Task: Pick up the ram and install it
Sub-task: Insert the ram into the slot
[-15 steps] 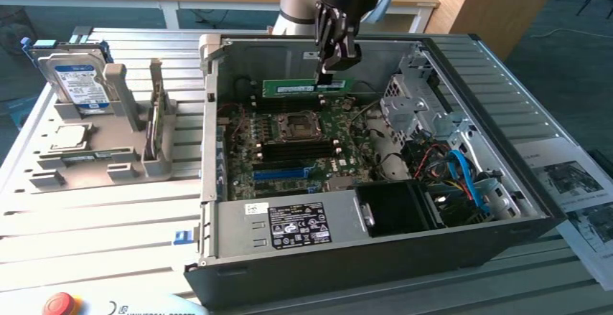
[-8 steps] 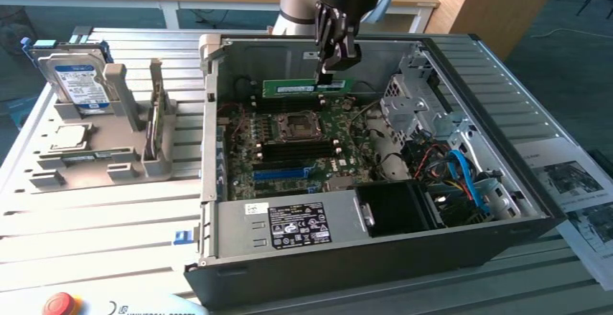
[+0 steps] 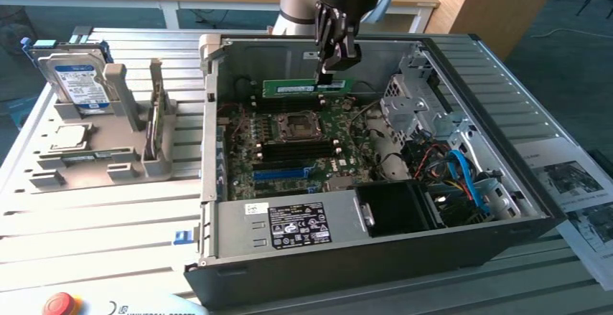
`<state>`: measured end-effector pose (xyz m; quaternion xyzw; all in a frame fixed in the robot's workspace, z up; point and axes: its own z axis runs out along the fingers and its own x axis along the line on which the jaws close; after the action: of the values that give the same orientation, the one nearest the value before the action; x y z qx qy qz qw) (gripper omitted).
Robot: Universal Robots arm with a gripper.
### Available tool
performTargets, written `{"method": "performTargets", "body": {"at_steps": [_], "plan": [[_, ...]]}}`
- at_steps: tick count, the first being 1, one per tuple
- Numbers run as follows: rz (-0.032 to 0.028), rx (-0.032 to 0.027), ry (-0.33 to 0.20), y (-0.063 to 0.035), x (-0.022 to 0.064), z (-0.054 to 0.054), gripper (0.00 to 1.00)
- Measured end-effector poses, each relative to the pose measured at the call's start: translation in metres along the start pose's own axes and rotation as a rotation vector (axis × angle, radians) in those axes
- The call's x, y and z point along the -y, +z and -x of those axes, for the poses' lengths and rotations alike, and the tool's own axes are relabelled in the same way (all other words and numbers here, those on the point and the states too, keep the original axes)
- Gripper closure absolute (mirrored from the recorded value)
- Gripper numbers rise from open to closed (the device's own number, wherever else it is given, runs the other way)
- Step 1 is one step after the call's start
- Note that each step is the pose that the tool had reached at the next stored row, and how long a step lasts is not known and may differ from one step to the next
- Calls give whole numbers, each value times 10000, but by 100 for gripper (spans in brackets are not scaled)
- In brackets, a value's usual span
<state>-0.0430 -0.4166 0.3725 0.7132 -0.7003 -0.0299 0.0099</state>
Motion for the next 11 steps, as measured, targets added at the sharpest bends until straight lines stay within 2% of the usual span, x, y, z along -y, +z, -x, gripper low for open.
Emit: {"method": "performTargets", "body": {"at_steps": [4,11], "plan": [[0,0,1,9,0,0,88],[-1,2,0,127,7,-4,88]]}}
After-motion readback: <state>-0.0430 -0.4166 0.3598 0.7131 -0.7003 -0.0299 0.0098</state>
